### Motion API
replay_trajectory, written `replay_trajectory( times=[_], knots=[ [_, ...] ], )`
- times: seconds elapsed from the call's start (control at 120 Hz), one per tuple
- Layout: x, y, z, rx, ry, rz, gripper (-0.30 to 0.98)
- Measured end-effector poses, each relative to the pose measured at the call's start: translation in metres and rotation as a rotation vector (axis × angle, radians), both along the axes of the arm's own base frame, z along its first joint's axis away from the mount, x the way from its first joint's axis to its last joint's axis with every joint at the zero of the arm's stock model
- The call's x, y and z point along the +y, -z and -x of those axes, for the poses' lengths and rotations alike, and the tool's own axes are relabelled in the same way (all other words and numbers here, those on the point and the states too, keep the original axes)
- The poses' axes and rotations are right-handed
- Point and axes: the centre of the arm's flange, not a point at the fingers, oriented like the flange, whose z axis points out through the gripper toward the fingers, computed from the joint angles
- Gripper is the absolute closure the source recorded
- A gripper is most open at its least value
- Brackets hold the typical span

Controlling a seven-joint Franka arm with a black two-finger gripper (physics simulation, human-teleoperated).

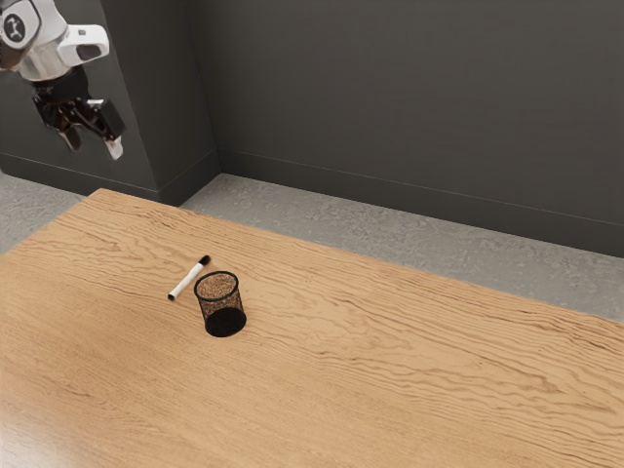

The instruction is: Take the marker out of the pen holder and place it to the left of the pen holder.

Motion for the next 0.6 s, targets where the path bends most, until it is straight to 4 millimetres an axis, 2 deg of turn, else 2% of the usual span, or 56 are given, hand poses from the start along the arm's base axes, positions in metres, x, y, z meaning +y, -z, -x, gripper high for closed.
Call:
replay_trajectory(
  times=[0.042, 0.083, 0.15, 0.217, 0.433, 0.6],
  knots=[
    [-0.039, -0.028, -0.006, -0.005, 0.07, -0.041, 0.0],
    [-0.074, -0.038, -0.013, 0.016, 0.134, -0.07, 0.0],
    [-0.102, -0.045, -0.018, 0.052, 0.185, -0.107, 0.0],
    [-0.108, -0.043, -0.016, 0.094, 0.189, -0.124, 0.0],
    [-0.101, -0.033, -0.004, 0.181, 0.157, -0.13, 0.0],
    [-0.115, -0.025, 0.001, 0.212, 0.172, -0.128, 0.0]
  ],
)
